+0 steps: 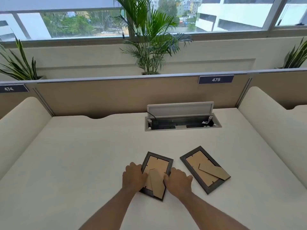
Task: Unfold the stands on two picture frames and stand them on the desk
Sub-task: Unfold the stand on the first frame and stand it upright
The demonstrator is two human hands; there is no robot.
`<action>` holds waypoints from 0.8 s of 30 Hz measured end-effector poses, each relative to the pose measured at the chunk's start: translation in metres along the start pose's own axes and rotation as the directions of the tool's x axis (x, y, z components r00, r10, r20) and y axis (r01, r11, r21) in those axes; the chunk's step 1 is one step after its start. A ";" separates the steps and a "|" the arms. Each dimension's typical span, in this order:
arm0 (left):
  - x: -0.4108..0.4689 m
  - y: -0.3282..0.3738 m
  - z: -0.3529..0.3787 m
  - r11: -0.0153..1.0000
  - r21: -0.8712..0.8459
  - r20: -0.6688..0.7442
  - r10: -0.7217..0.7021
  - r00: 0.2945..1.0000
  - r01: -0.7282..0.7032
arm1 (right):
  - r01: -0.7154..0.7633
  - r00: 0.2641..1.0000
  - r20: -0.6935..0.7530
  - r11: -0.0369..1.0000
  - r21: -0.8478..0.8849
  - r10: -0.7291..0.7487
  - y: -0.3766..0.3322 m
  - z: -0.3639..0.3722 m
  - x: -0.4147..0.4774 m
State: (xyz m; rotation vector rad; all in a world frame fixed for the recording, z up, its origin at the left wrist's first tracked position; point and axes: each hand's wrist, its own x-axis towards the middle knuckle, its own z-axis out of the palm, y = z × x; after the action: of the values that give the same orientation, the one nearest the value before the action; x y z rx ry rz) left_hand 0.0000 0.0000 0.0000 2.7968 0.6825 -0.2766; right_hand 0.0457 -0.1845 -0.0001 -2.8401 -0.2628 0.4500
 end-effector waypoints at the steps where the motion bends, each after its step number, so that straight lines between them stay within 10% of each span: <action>1: 0.000 0.001 0.001 1.000 -0.001 0.020 -0.008 1.000 0.008 | -0.023 0.999 0.028 0.997 0.075 0.021 0.000 0.002 0.001; 8: -0.002 0.009 0.007 0.912 -0.388 0.043 -0.127 0.991 0.134 | -0.147 0.987 0.117 0.918 0.370 0.111 -0.008 0.002 -0.001; 13: -0.006 0.011 0.007 0.597 -0.780 0.119 -0.155 0.981 0.189 | -0.123 0.992 0.083 0.884 0.451 0.095 -0.008 -0.003 0.002; 24: -0.015 0.021 -0.005 0.336 -0.937 0.040 -0.171 0.984 0.096 | 0.135 0.979 -0.175 0.973 0.188 -0.102 0.000 -0.002 -0.016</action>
State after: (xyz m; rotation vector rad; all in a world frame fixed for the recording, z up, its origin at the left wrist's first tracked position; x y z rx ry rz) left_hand -0.0028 -0.0235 0.0121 1.5928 0.7502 0.1772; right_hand 0.0313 -0.1881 0.0068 -2.6293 -0.3338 0.2033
